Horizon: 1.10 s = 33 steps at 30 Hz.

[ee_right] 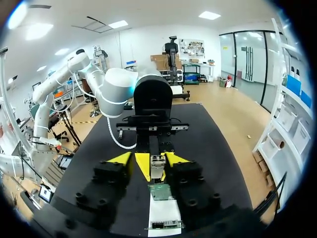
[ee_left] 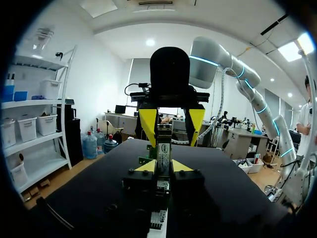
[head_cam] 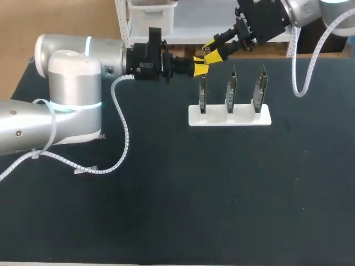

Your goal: Pick up the optical module with the left hand, and insert it into the network port with the right hand.

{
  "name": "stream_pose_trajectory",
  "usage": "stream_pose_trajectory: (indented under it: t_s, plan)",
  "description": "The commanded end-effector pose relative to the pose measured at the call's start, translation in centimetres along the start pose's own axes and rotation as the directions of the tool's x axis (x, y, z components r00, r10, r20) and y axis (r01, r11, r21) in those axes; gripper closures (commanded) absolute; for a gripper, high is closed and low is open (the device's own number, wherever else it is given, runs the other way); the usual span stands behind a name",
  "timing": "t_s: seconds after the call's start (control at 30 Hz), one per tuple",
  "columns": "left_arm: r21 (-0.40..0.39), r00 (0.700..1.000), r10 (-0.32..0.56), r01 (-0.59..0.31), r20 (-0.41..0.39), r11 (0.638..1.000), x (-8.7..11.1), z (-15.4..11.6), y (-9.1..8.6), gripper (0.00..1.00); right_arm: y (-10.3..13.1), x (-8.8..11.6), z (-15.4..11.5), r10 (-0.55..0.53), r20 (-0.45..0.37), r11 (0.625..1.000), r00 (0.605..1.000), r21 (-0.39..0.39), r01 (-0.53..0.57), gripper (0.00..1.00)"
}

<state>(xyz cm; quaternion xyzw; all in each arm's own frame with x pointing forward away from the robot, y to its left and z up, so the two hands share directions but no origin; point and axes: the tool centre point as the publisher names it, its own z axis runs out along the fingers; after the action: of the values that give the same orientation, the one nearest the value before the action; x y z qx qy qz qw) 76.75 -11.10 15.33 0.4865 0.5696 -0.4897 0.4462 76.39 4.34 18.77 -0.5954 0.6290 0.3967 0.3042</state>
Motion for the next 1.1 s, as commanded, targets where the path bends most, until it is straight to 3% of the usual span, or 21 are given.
stream_pose_trajectory:
  t_s: [0.03, 0.47, 0.5, 0.53, 0.57, 0.8, 1.1]
  plan:
    - [-0.004, 1.000, 0.001, -0.001, 0.001, 1.000, 0.0, 0.0, 0.0, 1.00, 0.0, 0.1, 0.2, 0.002, -0.001, 1.000, 1.000, -0.004, -0.002, 1.00]
    - [-0.004, 1.000, 0.001, -0.001, 0.001, 1.000, 0.0, 0.0, 0.0, 1.00, 0.2, 0.2, 0.4, 0.008, 0.002, 1.000, 1.000, -0.006, -0.008, 1.00]
    - [-0.004, 1.000, 0.001, -0.001, 0.001, 1.000, 0.0, 0.0, 0.0, 0.85, 0.2, 0.2, 0.4, 0.008, 0.002, 1.000, 1.000, -0.005, -0.008, 1.00]
    - [-0.004, 1.000, 0.001, -0.001, 0.001, 1.000, 0.0, 0.0, 0.0, 0.21, 0.2, 0.3, 0.4, 0.008, 0.002, 1.000, 1.000, -0.005, -0.008, 1.00]
    - [-0.004, 1.000, 0.001, -0.001, 0.001, 1.000, 0.0, 0.0, 0.0, 0.00, 0.2, 0.3, 0.4, 0.008, 0.002, 1.000, 1.000, -0.004, -0.008, 1.00]
    - [0.016, 1.000, 0.013, -0.013, 0.011, 1.000, 0.0, -0.1, -0.2, 0.00, 0.3, 0.4, 0.3, 0.009, 0.002, 1.000, 1.000, 0.000, -0.009, 1.00]
    - [0.030, 0.986, 0.099, -0.095, -0.132, 0.995, -0.6, -1.7, -0.6, 0.00, 0.4, 0.5, 0.1, 0.012, 0.002, 1.000, 1.000, 0.008, -0.012, 1.00]
